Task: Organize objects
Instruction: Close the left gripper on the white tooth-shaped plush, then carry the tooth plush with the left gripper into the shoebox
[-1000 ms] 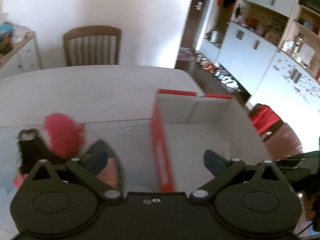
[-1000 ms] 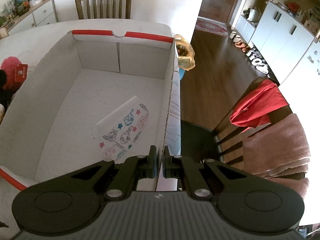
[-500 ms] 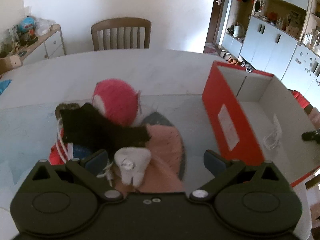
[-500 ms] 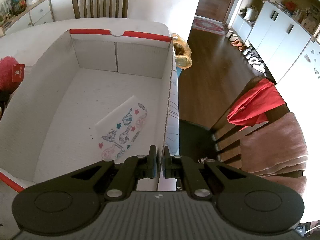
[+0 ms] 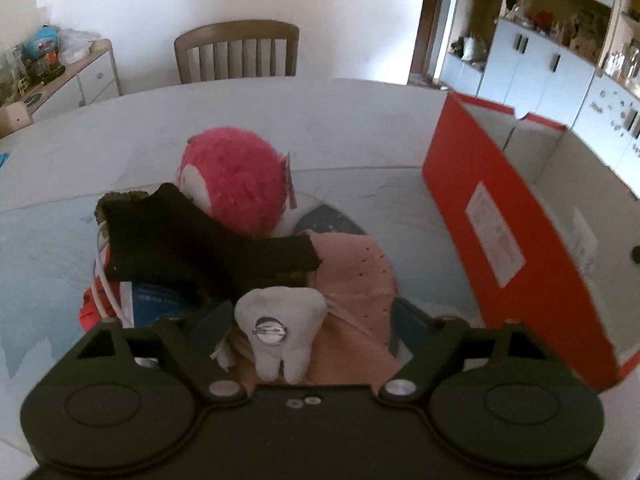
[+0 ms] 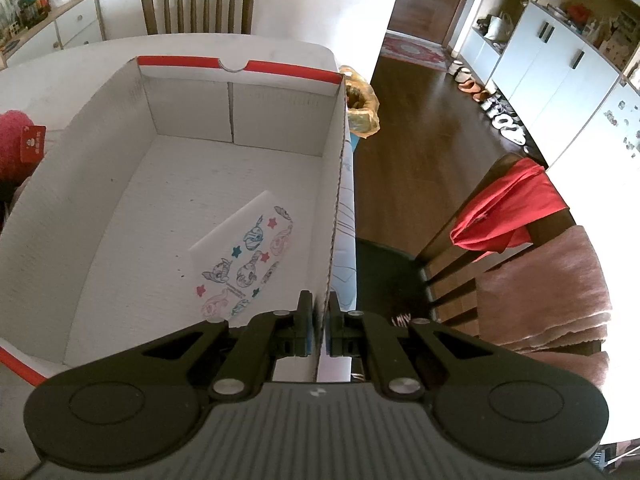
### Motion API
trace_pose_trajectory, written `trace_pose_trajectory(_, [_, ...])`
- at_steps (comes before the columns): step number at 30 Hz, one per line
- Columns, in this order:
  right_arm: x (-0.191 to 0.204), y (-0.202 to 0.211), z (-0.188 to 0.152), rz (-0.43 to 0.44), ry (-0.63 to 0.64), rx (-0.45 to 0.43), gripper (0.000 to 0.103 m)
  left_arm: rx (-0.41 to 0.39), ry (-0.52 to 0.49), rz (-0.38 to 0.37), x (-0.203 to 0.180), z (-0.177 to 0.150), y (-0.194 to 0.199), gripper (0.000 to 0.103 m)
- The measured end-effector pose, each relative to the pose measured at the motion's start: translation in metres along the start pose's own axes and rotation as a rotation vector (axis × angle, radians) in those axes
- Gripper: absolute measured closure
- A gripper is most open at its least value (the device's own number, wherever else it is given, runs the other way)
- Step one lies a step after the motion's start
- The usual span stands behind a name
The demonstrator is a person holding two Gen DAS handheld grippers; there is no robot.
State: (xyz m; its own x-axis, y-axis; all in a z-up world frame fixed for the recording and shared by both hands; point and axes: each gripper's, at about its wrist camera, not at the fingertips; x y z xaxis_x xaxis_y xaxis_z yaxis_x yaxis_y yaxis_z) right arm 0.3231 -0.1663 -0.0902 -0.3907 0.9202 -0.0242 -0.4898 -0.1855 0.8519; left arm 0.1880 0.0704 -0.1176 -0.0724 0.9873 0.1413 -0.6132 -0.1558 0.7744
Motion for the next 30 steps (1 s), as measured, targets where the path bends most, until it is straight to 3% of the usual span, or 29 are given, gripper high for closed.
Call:
trace_pose_trajectory(5, [0.000,0.000,0.000,0.000,0.005,0.000,0.097,0.032,0.023,0.004,0.007,-0.001,-0.011,0.033])
trace_pose_trajectory(10, [0.000,0.000,0.000,0.000,0.008,-0.001,0.097,0.028,0.050,0.014,0.010,-0.001,-0.009,0.055])
trace_pose_trajectory(23, [-0.001,-0.001,-0.001,0.004,0.015,-0.005,0.097,0.017,0.003,0.045,-0.005,0.006,0.012,0.058])
trace_pose_trajectory(30, [0.001,-0.001,0.000,0.005,0.019,-0.007,0.097,-0.018,0.031,-0.020,-0.014,0.028,0.041,0.058])
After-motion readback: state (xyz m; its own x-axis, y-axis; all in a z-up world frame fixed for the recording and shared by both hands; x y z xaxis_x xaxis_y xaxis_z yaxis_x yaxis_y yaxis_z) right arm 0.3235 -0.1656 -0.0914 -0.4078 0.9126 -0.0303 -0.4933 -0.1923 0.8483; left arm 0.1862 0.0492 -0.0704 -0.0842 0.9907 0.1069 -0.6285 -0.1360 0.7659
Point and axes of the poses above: each gripper's, at about its wrist camera, not at the fingertips, and y roughly against the way its jaws point, x to its left, z to its top, and after that the axes turned 15 degrees about -y, right-handed
